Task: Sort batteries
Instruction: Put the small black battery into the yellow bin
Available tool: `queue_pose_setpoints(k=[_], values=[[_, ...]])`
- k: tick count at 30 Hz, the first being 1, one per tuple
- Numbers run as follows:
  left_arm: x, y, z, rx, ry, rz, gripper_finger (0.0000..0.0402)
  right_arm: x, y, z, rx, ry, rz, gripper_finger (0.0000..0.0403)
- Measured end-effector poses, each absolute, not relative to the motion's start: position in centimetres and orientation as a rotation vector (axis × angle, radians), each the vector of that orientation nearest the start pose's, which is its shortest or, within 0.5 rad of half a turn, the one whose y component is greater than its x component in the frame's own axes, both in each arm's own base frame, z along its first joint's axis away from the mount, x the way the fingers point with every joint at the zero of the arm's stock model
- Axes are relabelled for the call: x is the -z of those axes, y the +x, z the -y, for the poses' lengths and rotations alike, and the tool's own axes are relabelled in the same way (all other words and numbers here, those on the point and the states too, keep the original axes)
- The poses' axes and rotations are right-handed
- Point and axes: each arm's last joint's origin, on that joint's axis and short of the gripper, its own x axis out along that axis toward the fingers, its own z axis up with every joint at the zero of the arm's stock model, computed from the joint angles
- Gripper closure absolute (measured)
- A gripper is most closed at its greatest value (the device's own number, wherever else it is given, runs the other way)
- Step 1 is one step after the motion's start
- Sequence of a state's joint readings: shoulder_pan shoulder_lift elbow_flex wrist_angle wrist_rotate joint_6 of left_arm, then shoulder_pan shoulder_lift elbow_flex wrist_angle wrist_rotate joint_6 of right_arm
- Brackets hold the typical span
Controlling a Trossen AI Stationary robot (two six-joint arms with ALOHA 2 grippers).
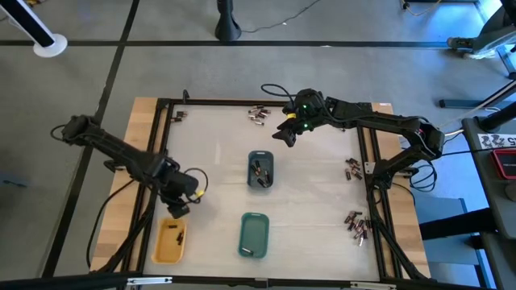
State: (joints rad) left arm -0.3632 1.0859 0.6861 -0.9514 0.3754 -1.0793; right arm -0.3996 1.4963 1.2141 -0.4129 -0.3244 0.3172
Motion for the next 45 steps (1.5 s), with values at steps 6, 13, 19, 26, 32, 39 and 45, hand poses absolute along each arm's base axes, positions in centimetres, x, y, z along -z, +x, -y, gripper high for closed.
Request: queue_pose_setpoints(k=[6, 13, 19, 26, 32, 39, 45], values=[[-20.0, 15.1, 5.2, -0.529, -1.03, -1.525, 0.0274, -29.5, 30.3, 11.8, 0.176, 0.552, -0.637, 0.0149], [-17.9, 14.1, 3.8, -0.778, -1.082, -1.489, 0.0274, -29.5, 30.3, 11.8, 0.175, 0.552, -0.637, 0.0149], [-16.9, 14.1, 3.5, -0.881, -1.085, -1.466, 0.0274, -29.5, 30.4, 11.8, 0.174, 0.55, -0.635, 0.0149], [-16.6, 15.9, 3.3, -0.733, -0.997, -1.34, 0.0274, -29.6, 30.4, 11.8, 0.171, 0.541, -0.631, 0.0149], [-17.4, 16.8, 2.4, -0.473, -0.894, -1.404, 0.0274, -29.8, 30.5, 11.9, 0.166, 0.53, -0.605, 0.0149], [-17.4, 15.9, 0.6, -0.467, -0.83, -1.681, 0.0274, -29.9, 30.7, 11.9, 0.163, 0.523, -0.585, 0.0149], [-15.2, 16.4, -0.3, -0.358, -0.737, -1.903, 0.0275, -29.9, 30.6, 11.9, 0.164, 0.527, -0.589, 0.0149]])
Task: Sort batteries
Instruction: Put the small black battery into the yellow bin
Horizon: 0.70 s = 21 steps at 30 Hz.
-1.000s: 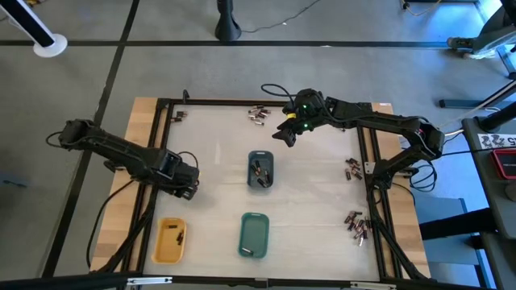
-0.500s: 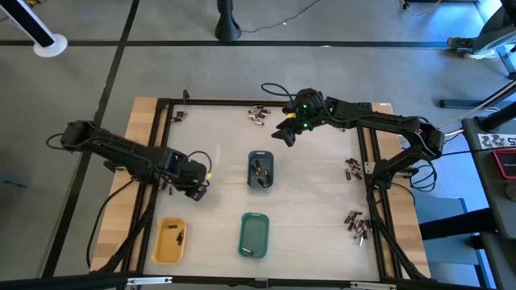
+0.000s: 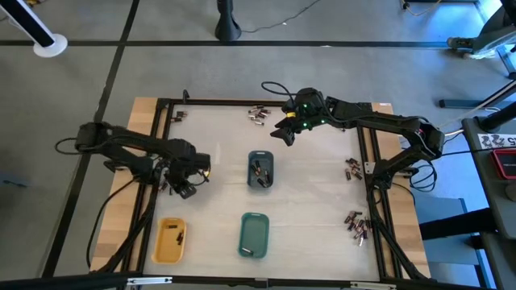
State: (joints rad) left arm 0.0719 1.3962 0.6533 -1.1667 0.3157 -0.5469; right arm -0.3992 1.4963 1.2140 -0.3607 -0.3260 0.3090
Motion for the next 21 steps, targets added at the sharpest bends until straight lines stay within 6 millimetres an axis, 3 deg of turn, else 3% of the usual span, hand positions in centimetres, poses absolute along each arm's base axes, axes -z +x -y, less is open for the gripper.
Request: queue_pose_setpoints(k=[8, 21], values=[[-12.4, 16.8, -0.4, -0.302, -0.662, -2.131, 0.0309, -29.8, 30.6, 11.9, 0.167, 0.536, -0.596, 0.0149], [-11.6, 17.6, -0.5, -0.345, -0.682, -2.056, 0.0315, -29.5, 30.4, 11.8, 0.171, 0.545, -0.634, 0.0149]])
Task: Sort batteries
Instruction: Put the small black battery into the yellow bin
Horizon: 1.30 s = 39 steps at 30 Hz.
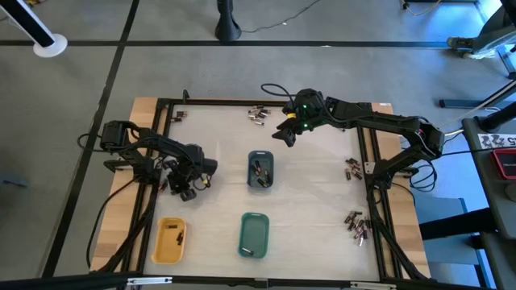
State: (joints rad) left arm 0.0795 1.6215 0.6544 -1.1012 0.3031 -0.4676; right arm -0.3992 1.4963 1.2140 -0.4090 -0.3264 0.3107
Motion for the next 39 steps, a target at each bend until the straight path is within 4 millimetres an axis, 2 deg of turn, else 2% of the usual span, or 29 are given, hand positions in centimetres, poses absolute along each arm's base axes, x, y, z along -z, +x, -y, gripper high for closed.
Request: queue_pose_setpoints(k=[13, 17, 21, 25, 30, 34, 39], values=[[-11.4, 18.0, -0.5, -0.335, -0.681, -2.018, 0.0315, -29.5, 30.3, 11.8, 0.164, 0.522, -0.647, 0.0149], [-11.3, 18.1, 0.0, -0.401, -0.677, -2.004, 0.0315, -29.5, 30.3, 11.8, 0.165, 0.521, -0.647, 0.0149], [-11.3, 18.2, 0.8, -0.428, -0.599, -2.003, 0.0316, -29.5, 30.3, 11.8, 0.165, 0.521, -0.647, 0.0149], [-11.3, 18.2, 1.6, -0.431, -0.544, -2.001, 0.0334, -29.5, 30.3, 11.8, 0.166, 0.521, -0.647, 0.0149], [-11.3, 18.2, 2.2, -0.435, -0.504, -2.0, 0.0384, -29.5, 30.3, 11.8, 0.166, 0.52, -0.646, 0.0149], [-11.6, 18.3, 2.4, -0.417, -0.47, -2.003, 0.0385, -29.5, 30.3, 11.8, 0.167, 0.519, -0.646, 0.0149], [-12.9, 19.3, 2.3, -0.419, -0.399, -1.969, 0.0387, -29.5, 30.3, 11.8, 0.166, 0.519, -0.646, 0.0149]])
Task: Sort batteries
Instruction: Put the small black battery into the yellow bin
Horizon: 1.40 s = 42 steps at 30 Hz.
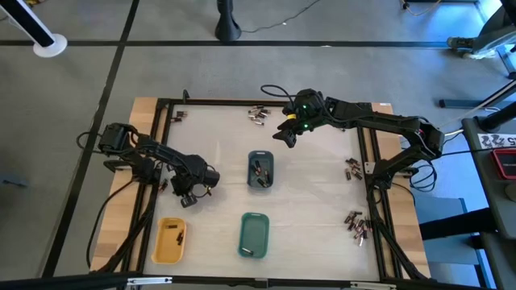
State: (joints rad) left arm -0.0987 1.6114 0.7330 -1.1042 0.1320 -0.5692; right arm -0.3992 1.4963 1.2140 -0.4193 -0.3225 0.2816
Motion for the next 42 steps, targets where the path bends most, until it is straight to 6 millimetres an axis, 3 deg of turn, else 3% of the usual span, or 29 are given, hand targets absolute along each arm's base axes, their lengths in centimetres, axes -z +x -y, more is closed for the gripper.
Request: queue_pose_setpoints(k=[5, 11, 16, 21, 26, 30, 37, 42], values=[[-15.2, 19.9, 2.4, -0.41, -0.448, -1.892, 0.039, -29.5, 30.3, 11.8, 0.165, 0.52, -0.647, 0.0149], [-19.4, 19.6, 3.1, -0.343, -0.57, -1.826, 0.039, -29.5, 30.3, 11.8, 0.157, 0.523, -0.648, 0.0149], [-22.2, 18.4, 5.0, -0.25, -0.738, -1.775, 0.039, -29.5, 30.3, 11.8, 0.157, 0.523, -0.648, 0.0149], [-23.5, 17.0, 7.7, -0.105, -0.802, -1.776, 0.039, -29.5, 30.3, 11.8, 0.157, 0.523, -0.648, 0.0149], [-23.4, 17.0, 10.9, 0.068, -0.799, -1.74, 0.039, -29.5, 30.3, 11.8, 0.165, 0.517, -0.644, 0.0149], [-21.8, 17.0, 12.6, 0.093, -0.816, -1.74, 0.039, -29.5, 30.4, 11.8, 0.172, 0.512, -0.638, 0.0149], [-18.6, 16.0, 12.9, -0.081, -0.82, -1.861, 0.039, -29.5, 30.4, 11.9, 0.181, 0.508, -0.636, 0.0149], [-17.7, 16.0, 12.9, -0.125, -0.837, -1.876, 0.039, -29.5, 30.4, 11.9, 0.181, 0.508, -0.636, 0.0149]])
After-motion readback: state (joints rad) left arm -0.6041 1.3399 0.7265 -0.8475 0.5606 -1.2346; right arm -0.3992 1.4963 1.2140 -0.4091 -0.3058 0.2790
